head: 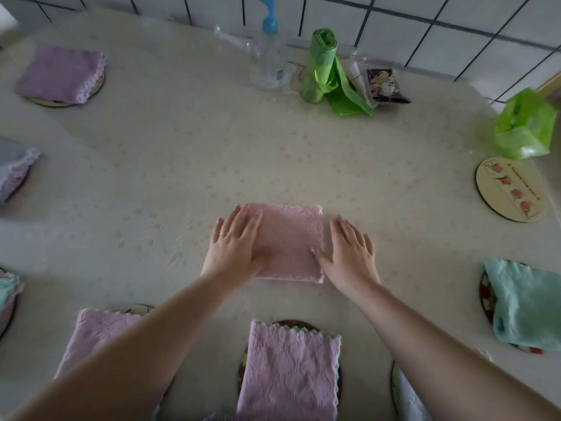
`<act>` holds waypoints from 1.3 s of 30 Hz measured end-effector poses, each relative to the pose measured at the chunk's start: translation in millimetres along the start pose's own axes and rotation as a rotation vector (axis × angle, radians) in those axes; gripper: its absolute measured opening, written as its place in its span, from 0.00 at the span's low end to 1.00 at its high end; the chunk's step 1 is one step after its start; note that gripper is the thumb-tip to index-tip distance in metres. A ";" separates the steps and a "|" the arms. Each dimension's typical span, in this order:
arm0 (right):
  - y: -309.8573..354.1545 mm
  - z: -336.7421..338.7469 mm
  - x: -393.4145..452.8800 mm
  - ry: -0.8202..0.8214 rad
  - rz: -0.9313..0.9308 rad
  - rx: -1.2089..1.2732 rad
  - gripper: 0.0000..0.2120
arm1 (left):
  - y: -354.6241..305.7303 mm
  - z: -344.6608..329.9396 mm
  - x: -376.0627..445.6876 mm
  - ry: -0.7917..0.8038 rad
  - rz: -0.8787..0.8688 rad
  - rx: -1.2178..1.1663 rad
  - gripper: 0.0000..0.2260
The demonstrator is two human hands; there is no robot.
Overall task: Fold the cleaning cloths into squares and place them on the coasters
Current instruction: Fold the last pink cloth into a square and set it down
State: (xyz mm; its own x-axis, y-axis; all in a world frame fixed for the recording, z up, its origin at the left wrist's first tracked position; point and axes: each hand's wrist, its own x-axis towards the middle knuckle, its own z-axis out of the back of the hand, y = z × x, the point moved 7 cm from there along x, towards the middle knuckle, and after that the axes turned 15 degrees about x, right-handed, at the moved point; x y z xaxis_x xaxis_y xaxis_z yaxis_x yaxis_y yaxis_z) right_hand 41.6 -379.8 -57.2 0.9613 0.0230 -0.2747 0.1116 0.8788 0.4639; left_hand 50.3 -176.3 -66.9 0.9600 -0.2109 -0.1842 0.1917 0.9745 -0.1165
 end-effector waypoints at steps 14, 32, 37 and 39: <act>8.1 -28.4 -58.6 0.015 -0.691 1.581 0.04 | 11.0 6.2 -50.8 0.096 0.473 -1.059 0.10; -243.4 99.6 -127.2 -0.198 -0.527 1.772 0.16 | -291.8 -3.5 -8.7 0.410 0.258 -1.387 0.17; -314.6 159.6 -119.5 -0.227 -0.436 1.544 0.26 | -376.4 -5.9 22.1 0.353 0.287 -1.346 0.17; -331.6 182.8 -109.7 -0.213 -0.377 1.428 0.30 | -396.7 -7.8 34.4 0.329 0.317 -1.333 0.15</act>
State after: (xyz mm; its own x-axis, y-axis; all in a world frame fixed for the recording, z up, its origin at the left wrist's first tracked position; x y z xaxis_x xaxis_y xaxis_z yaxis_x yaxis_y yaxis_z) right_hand -54.8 -760.8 -27.0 0.8243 -0.2726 -0.4962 0.3805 -0.3822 0.8421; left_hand 5.7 -570.7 -34.7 0.7991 -0.1875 -0.5712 -0.5329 0.2189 -0.8174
